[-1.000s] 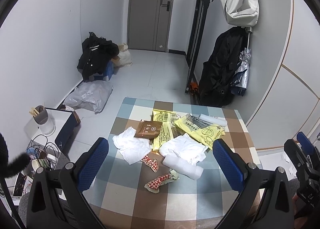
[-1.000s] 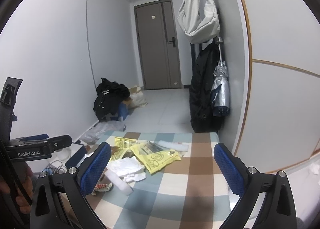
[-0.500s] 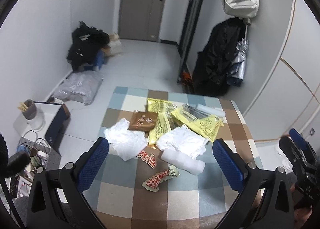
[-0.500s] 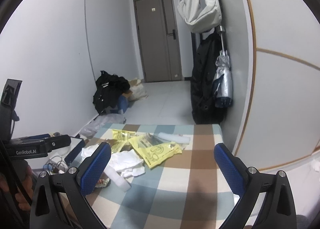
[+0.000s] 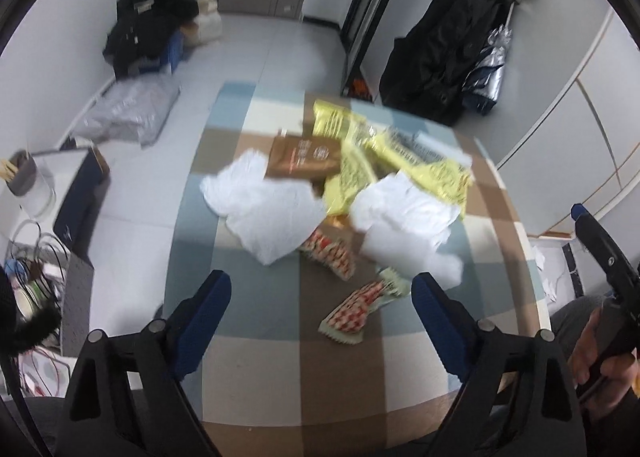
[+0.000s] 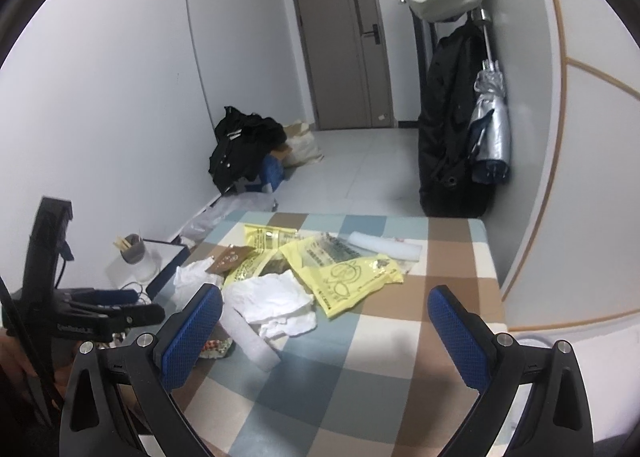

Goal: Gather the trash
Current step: 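Lower the left tool and grasp the red-and-white snack wrapper, then grasp the white foam block with the right tool while the left holds the wrapper, then carry both items over the white bin and open both tools, then raise both open tools from the bin back toward the table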

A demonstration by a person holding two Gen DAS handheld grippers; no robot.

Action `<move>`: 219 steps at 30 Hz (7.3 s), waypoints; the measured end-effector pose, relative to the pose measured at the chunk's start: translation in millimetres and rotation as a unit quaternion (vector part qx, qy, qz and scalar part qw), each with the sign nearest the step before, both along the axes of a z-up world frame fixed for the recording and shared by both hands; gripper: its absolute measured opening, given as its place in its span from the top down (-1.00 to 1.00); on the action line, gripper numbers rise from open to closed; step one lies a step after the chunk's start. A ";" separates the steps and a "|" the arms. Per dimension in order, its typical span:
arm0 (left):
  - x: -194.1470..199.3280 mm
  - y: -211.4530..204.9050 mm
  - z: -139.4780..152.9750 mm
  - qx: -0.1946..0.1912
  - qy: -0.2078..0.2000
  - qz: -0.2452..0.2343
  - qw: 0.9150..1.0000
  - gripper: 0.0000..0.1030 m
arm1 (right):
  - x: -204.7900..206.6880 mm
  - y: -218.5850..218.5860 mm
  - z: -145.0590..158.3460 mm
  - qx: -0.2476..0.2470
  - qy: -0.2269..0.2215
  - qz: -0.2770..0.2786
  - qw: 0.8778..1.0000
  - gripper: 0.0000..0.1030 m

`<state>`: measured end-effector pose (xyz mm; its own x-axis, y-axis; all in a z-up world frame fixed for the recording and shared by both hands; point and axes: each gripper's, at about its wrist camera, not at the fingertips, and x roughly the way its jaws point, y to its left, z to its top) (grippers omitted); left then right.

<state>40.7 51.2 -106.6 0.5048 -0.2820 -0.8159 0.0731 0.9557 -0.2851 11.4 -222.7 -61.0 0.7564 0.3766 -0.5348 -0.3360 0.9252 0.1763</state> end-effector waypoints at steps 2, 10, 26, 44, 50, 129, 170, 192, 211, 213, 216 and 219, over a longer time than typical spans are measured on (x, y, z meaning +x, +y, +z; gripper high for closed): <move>2.1 2.1 -5.2 -0.010 0.011 -0.002 1.000 -0.54 | 6.0 1.5 -4.6 0.001 0.009 0.002 1.000 -1.00; 4.8 -27.7 -18.1 -0.006 0.039 -0.089 0.995 -0.48 | 21.2 3.5 -14.4 0.004 0.027 0.007 1.000 -1.00; 9.6 -50.6 -27.9 0.069 0.046 -0.150 0.985 0.74 | 21.9 -4.2 -12.5 0.018 0.028 0.008 0.999 -1.00; -5.8 -20.3 -3.1 -0.039 0.034 -0.114 0.992 0.80 | 10.2 12.9 -16.7 -0.012 0.071 0.039 0.997 -0.69; -6.1 2.4 16.0 -0.095 -0.007 -0.071 0.993 0.80 | 13.3 39.7 -27.1 -0.032 0.095 0.079 0.992 -0.60; 12.4 -161.9 138.7 -0.095 -0.120 -0.169 0.974 0.80 | -26.4 -114.8 105.7 -0.009 -0.009 -0.013 1.000 0.62; 109.4 -439.0 -52.4 0.014 0.179 -0.297 0.938 0.80 | 75.4 -364.3 -195.5 0.154 0.318 -0.195 0.915 0.61; 119.5 -461.3 -78.4 0.018 0.217 -0.296 0.930 0.79 | 64.3 -385.9 -211.0 0.196 0.318 -0.216 0.902 -0.02; 109.6 -457.3 -72.9 0.038 0.202 -0.296 0.933 0.07 | 45.4 -398.3 -188.8 0.225 0.296 -0.254 0.893 -0.20; 106.9 -454.4 -67.2 0.039 0.189 -0.293 0.937 -0.13 | 45.8 -396.9 -185.7 0.221 0.295 -0.252 0.895 -0.26; 104.1 -449.2 -59.1 0.037 0.167 -0.289 0.942 -0.17 | 44.7 -394.1 -179.8 0.215 0.292 -0.251 0.897 -0.33; 100.6 -442.9 -46.8 0.044 0.141 -0.284 0.947 -0.25 | 42.8 -391.8 -172.2 0.209 0.289 -0.251 0.900 -0.36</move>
<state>141.3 -391.7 -153.4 0.0503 -0.3668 -0.9289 0.5155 0.8062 -0.2904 54.2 -614.4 -233.2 0.5279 0.3242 -0.7850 0.3658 0.7474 0.5547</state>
